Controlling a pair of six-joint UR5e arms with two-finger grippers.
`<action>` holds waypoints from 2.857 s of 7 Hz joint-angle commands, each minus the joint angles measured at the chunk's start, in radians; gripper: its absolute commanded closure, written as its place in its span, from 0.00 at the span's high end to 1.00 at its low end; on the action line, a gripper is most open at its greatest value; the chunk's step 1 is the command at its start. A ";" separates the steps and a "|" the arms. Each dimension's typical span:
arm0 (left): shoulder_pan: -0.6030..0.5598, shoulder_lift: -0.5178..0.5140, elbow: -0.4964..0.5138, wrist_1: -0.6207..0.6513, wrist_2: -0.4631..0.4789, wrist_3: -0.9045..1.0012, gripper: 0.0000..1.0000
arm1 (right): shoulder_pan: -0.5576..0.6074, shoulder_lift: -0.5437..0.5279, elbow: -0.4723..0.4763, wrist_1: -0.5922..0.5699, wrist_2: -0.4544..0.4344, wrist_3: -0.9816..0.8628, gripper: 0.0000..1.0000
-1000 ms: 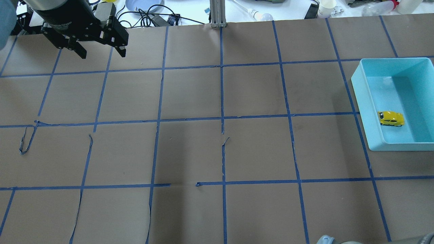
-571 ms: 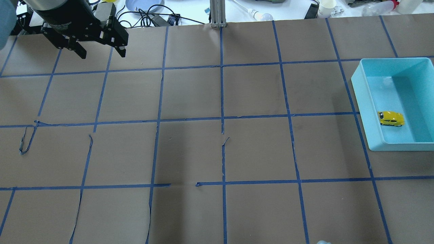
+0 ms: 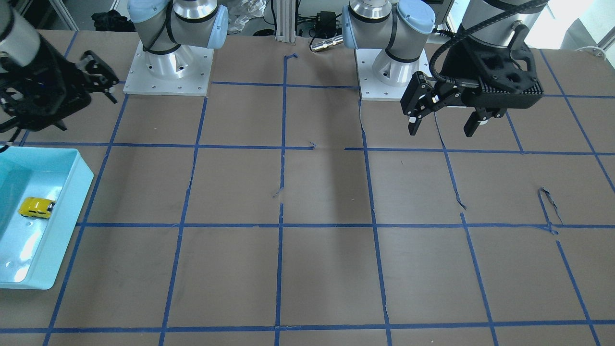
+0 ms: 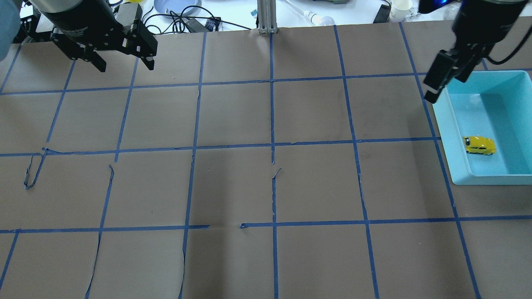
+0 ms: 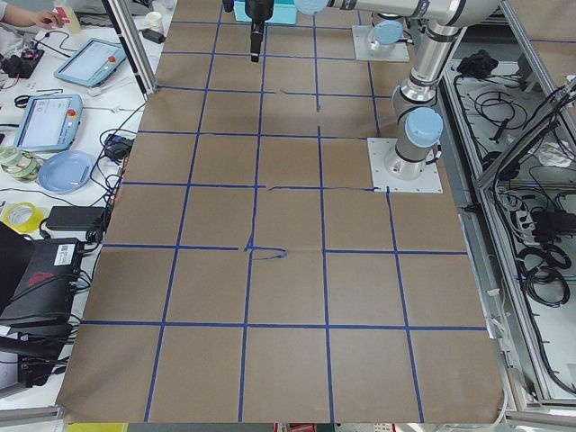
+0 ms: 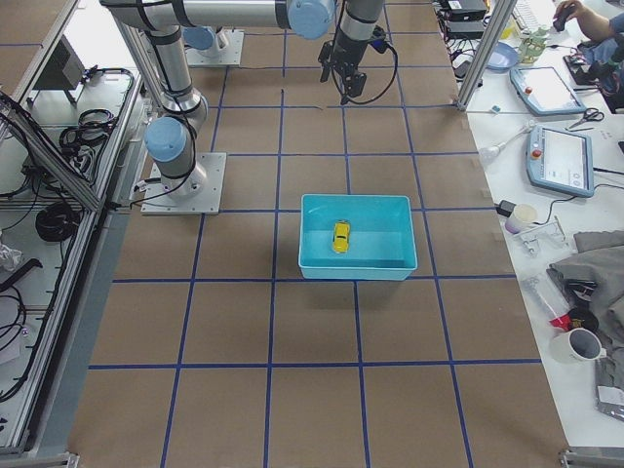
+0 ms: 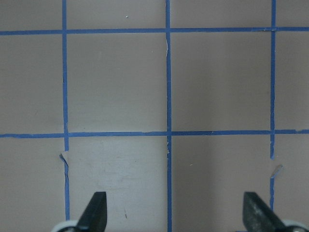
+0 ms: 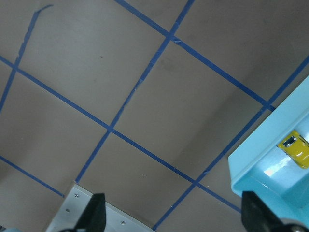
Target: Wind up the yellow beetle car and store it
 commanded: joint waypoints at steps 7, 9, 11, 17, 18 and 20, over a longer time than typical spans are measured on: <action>0.001 0.000 0.000 -0.001 -0.003 0.000 1.00 | 0.074 0.006 0.004 -0.263 0.014 0.679 1.00; 0.000 0.000 0.002 -0.001 -0.006 -0.002 1.00 | 0.070 0.004 0.018 -0.362 -0.003 0.681 1.00; 0.000 0.000 0.002 -0.001 -0.004 -0.002 1.00 | 0.084 -0.053 0.096 -0.386 -0.003 0.701 1.00; 0.000 0.000 0.000 -0.002 -0.006 0.000 1.00 | 0.123 -0.066 0.078 -0.267 0.010 0.696 1.00; 0.000 0.000 0.000 -0.002 -0.006 -0.002 1.00 | 0.123 -0.066 0.078 -0.267 0.010 0.698 1.00; 0.000 0.000 0.000 -0.002 -0.008 -0.002 1.00 | 0.123 -0.065 0.078 -0.267 0.011 0.696 1.00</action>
